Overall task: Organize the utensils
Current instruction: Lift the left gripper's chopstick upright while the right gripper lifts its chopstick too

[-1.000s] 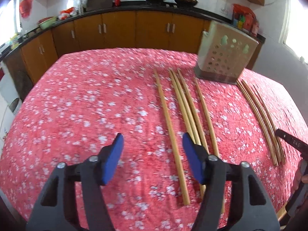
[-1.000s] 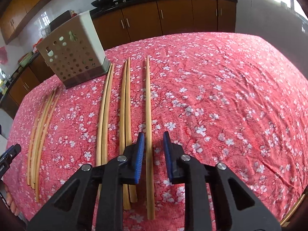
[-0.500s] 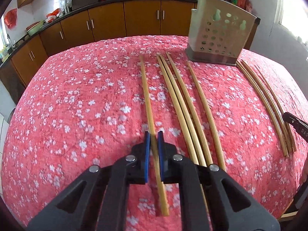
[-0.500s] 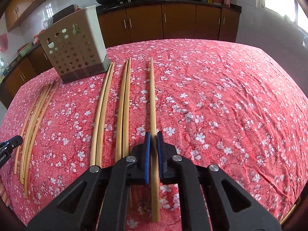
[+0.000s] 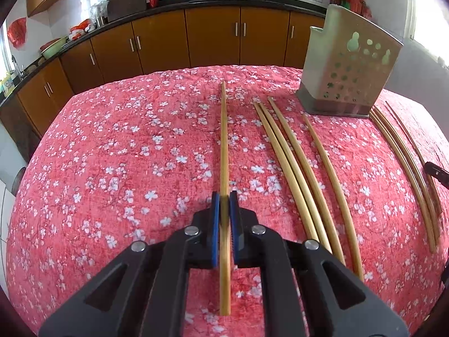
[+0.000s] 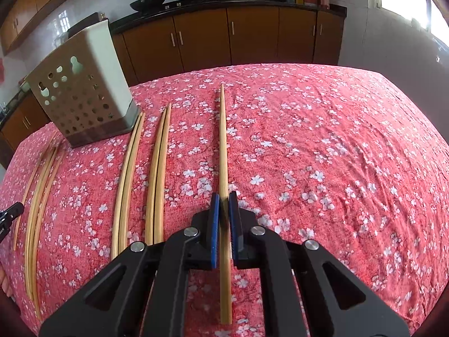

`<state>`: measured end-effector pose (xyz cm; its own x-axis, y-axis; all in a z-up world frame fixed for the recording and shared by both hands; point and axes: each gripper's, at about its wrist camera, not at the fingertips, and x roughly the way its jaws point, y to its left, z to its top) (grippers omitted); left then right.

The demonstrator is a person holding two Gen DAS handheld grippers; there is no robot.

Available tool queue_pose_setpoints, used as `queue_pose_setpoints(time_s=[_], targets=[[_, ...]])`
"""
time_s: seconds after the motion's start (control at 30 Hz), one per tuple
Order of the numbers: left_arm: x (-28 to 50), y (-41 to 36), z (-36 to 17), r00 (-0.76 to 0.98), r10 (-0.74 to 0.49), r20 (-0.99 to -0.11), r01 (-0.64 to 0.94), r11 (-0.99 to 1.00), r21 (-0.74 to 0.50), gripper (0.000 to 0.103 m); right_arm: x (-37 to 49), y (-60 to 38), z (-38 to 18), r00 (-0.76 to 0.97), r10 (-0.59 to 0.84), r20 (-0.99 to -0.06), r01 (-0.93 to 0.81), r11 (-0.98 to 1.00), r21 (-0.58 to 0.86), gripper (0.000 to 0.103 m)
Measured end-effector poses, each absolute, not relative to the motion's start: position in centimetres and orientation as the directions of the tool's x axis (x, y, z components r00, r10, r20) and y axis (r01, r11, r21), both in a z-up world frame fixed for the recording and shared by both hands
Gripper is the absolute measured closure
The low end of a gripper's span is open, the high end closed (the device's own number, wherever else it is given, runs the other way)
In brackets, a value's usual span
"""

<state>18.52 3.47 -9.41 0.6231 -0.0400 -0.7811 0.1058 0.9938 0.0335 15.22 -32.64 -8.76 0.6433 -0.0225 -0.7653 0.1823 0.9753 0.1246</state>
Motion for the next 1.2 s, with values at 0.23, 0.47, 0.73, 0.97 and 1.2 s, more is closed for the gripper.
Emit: queue_pose_setpoints(time_s=[0.23,0.47,0.73,0.97,1.2], targets=[[17.2,3.6,-9.1,0.622,-0.049,-0.782,0.1,0.995,0.017,0.093,13.5,-32.6,-8.9,0.644,-0.013,-0.765,0.172,0.977,0.128,0.095],[16.5,3.4,-8.6,0.625,-0.046,-0.779,0.108,0.994,0.028,0.095,12.6,-32.0,-8.0,0.666,-0.019,-0.746,0.168,0.978,0.125,0.095],[15.1,4.5,-3.6,0.735,-0.063,-0.675,0.077,0.997,-0.009,0.095,10.7,-33.0,-3.3,0.773,-0.038,-0.633,0.179,0.971,0.161,0.095],[14.6,5.6,2.4,0.839,-0.071,-0.54,0.036,0.997,-0.074,0.095,10.0,-33.7,0.7,0.848,-0.065,-0.526,0.187,0.965,0.181,0.095],[15.6,5.9,3.1,0.823,-0.094,-0.56,0.061,0.995,-0.076,0.093,9.8,-33.8,2.0,0.864,-0.066,-0.499,0.18,0.966,0.184,0.095]])
